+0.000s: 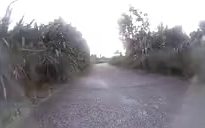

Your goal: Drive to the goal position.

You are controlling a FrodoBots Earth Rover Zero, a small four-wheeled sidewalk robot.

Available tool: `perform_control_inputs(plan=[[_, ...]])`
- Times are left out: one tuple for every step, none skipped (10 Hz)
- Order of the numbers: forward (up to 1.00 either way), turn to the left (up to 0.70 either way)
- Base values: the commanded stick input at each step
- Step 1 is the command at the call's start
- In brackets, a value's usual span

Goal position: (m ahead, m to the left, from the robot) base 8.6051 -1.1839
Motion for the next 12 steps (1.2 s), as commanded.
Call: perform_control_inputs(plan=[[0.85, 0.00], [0.85, 0.00], [0.85, 0.00], [0.85, -0.34], [0.85, -0.34], [0.85, -0.34], [0.85, -0.34], [0.85, -0.34], [0.85, -0.30], [0.85, -0.19], [0.85, -0.07], [0.85, 0.00]])
